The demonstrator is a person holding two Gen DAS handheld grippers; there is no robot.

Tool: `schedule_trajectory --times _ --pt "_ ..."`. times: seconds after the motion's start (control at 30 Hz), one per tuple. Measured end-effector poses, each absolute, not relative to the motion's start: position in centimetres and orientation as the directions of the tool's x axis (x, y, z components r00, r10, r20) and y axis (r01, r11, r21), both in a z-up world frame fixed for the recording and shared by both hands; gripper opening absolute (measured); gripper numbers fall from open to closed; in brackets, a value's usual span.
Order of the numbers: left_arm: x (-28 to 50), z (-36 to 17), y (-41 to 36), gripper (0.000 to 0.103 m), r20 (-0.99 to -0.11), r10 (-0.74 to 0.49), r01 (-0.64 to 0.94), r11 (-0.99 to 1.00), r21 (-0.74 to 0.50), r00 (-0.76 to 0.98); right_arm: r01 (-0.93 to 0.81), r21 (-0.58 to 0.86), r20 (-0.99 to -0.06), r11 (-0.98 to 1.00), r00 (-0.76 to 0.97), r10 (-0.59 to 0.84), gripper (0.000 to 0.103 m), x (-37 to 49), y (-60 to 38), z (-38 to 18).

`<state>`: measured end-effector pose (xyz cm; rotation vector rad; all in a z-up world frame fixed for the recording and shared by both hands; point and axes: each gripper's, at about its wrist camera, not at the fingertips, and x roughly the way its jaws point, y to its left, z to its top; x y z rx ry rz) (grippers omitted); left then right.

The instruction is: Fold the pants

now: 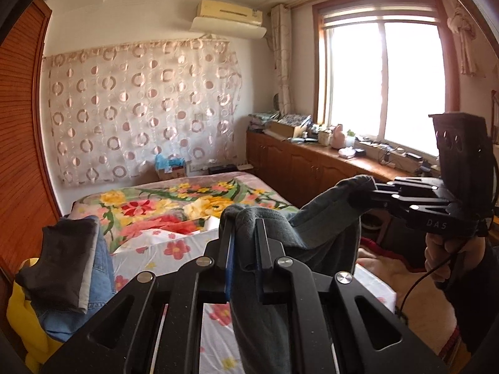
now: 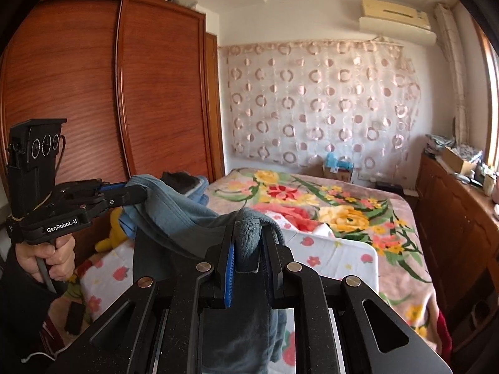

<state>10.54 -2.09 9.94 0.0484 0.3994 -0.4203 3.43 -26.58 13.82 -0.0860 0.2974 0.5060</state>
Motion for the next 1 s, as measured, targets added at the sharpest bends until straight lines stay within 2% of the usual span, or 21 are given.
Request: schedule_trajectory --times 0.1,0.2,0.33,0.4,0.5,0.73,1.0 --pt "14.5 9.7 -1.0 0.011 -0.402 -0.353 0.372 0.928 -0.035 0.845 -0.479 -0.021 -0.317 0.877 0.836 0.449 0.015 8.0 -25.5 14.7" --pt "17.9 11.6 -0.3 0.011 -0.382 -0.322 0.341 0.940 -0.018 0.866 -0.457 -0.022 -0.299 0.889 0.852 0.430 0.015 12.1 -24.4 16.7" --pt "19.5 14.5 -0.2 0.012 -0.350 -0.307 0.338 0.940 0.031 0.885 -0.426 0.004 -0.237 0.905 0.878 0.415 0.015 15.8 -23.4 19.4" --pt "19.6 14.1 0.2 0.011 -0.368 -0.300 0.335 0.942 0.034 0.880 -0.457 0.033 -0.258 0.889 0.855 0.449 0.015 16.7 -23.0 19.1" --pt "18.7 11.0 0.7 0.012 -0.411 -0.293 0.339 0.940 0.043 0.863 -0.466 0.036 -0.302 0.884 0.838 0.454 0.015 17.0 -22.4 16.4" --pt "13.9 1.0 1.6 0.012 -0.583 -0.288 0.360 0.933 0.009 0.760 -0.506 0.081 -0.491 0.859 0.730 0.476 0.015 15.0 -20.5 8.2" --pt "8.5 -3.5 2.4 0.012 -0.641 -0.283 0.325 0.944 -0.055 0.713 -0.541 0.141 -0.564 0.829 0.644 0.516 0.015 12.9 -19.6 4.7"
